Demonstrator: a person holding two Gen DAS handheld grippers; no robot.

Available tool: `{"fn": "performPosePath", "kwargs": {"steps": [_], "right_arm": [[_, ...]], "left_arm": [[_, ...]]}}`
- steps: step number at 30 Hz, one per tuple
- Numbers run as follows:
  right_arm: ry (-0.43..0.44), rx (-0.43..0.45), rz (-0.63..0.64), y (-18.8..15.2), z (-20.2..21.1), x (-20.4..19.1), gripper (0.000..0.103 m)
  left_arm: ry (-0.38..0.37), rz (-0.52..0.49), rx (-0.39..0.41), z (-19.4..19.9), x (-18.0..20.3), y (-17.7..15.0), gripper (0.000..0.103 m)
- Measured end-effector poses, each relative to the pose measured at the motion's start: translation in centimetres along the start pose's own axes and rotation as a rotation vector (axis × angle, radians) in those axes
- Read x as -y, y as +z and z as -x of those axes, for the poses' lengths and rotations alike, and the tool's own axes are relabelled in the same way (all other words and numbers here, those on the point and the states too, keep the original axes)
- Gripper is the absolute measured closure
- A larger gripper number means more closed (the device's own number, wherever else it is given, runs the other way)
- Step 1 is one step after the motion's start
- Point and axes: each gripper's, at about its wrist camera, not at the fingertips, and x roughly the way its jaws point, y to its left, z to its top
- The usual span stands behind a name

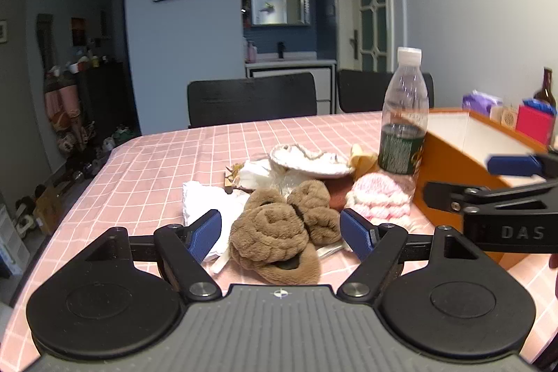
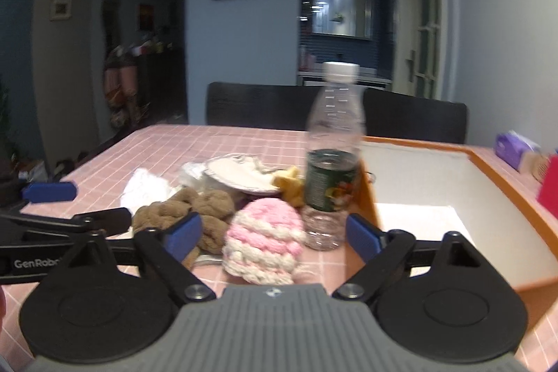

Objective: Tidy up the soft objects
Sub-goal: 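Grasp the brown plush toy with left gripper while right gripper grasps the pink crocheted toy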

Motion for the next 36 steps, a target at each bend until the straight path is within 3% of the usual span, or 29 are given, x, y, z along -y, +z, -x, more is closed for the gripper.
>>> {"fn": "performPosePath", "kwargs": {"steps": [6,9,22,26,28,30,36], "right_arm": [[0.044,-0.069,0.043,-0.4,-4.7,-1.3,0.023],[0.034,-0.12,0.029,-1.0,-7.1,-1.2,0.014],[0.079,-0.245,-0.027,-1.4,-12.2,-0.4,0.007],[0.079,-0.255,-0.021,-1.7,-13.2,-0.4,0.008],[0.085,-0.26,-0.028,-2.0,-13.3,-0.2,0.01],[0.082,-0.269,-0.031,-2.1,-13.4,-0.1,0.02],[0.08,-0.262,-0.008,-2.5,-13.3,-0.1,0.038]], "left_arm": [[-0.036,-0.102,-0.081,-4.4,-1.3,-0.3,0.013],[-0.083,-0.112,-0.138,-6.4,-2.1,-0.4,0.012],[-0.209,-0.514,-0.161,-11.3,-1.5,-1.4,0.007],[-0.228,-0.498,-0.178,-12.7,-2.0,-2.1,0.007],[-0.245,-0.462,-0.161,-12.9,-2.3,-2.3,0.007],[-0.25,-0.455,-0.151,-13.0,-2.5,-2.4,0.007],[-0.208,-0.466,-0.139,-12.2,-1.9,-2.8,0.025]]}}
